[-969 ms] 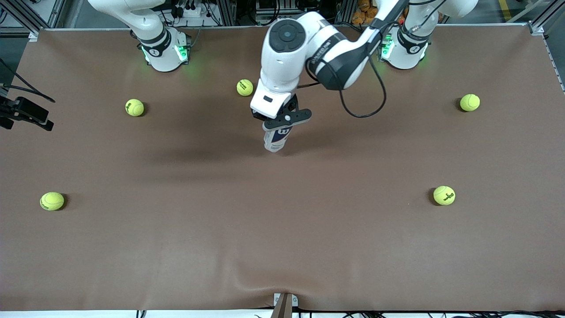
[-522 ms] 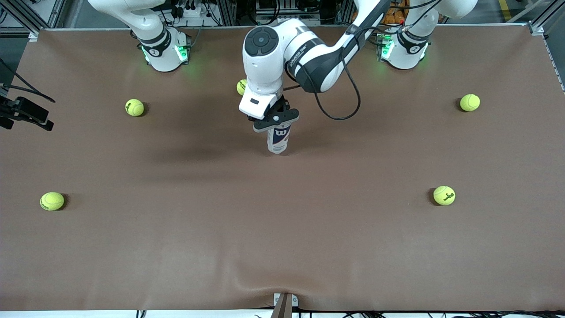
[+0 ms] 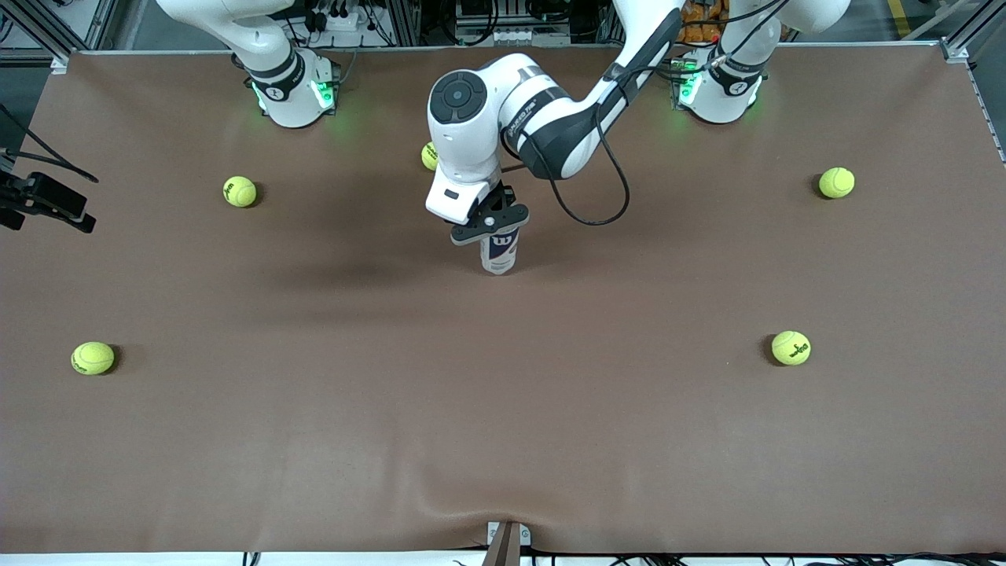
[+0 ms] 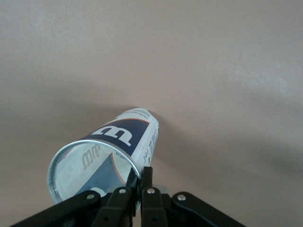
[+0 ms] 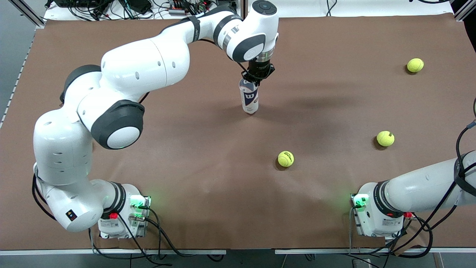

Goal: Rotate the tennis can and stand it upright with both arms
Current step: 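Lower the upright can onto the table with the left gripper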

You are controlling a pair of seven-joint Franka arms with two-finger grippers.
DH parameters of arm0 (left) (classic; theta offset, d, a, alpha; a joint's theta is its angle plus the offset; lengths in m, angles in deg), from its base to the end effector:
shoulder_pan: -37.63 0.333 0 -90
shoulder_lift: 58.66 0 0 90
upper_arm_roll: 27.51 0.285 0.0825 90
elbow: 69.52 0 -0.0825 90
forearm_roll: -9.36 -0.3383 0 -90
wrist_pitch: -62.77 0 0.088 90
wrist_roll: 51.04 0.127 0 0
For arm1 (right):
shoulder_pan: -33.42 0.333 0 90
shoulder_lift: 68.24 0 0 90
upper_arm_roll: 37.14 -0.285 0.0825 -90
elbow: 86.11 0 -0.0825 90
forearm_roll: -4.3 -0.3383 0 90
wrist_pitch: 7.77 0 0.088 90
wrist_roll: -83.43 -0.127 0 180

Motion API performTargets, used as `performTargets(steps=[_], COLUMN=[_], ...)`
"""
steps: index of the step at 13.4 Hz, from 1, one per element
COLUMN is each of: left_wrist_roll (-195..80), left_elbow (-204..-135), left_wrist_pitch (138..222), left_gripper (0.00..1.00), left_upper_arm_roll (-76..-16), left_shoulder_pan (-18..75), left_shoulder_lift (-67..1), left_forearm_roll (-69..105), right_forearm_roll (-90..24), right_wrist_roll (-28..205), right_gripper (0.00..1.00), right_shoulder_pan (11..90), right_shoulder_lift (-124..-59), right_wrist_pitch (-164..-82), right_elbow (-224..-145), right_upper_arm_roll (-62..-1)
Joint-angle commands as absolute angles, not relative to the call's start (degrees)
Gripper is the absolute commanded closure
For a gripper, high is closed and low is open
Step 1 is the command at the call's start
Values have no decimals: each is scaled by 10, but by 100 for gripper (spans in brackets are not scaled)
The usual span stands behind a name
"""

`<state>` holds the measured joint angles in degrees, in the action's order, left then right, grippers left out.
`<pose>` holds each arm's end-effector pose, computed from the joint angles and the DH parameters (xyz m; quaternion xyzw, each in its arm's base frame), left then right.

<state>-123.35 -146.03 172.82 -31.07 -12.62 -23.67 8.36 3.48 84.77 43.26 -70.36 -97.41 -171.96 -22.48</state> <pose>0.3977 -0.5277 0.3433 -0.9865 -0.1630 0.0141 0.0064 0.5180 -0.0394 0.5854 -0.9994 0.0301 -0.0153 0.0017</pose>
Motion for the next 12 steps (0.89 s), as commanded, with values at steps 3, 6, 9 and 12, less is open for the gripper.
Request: performTargets(steps=[3, 6, 9, 12], left_wrist_roll=[-1247, -1246, -1247, -1247], left_elbow=[-1441, -1441, -1441, -1441], left_wrist_pitch=[1717, 1718, 1722, 1725], left_gripper=[100, 100, 65, 59], left_upper_arm_roll=[-302, -300, -299, -299], left_shoulder_pan=[-134, -133, -133, -133], left_shoulder_lift=[-223, -218, -218, -218], left_forearm_roll=[69, 70, 70, 70], right_forearm_roll=[25, 25, 25, 25], right_wrist_roll=[844, 844, 844, 844], right_gripper=[0, 0, 0, 0], right_shoulder_pan=[425, 424, 425, 422], right_shoulder_lift=[-712, -712, -712, -712], right_wrist_pitch=[-965, -965, -965, -965], right_elbow=[-1702, -1703, -1703, -1703], right_upper_arm_roll=[-229, -229, -229, -229])
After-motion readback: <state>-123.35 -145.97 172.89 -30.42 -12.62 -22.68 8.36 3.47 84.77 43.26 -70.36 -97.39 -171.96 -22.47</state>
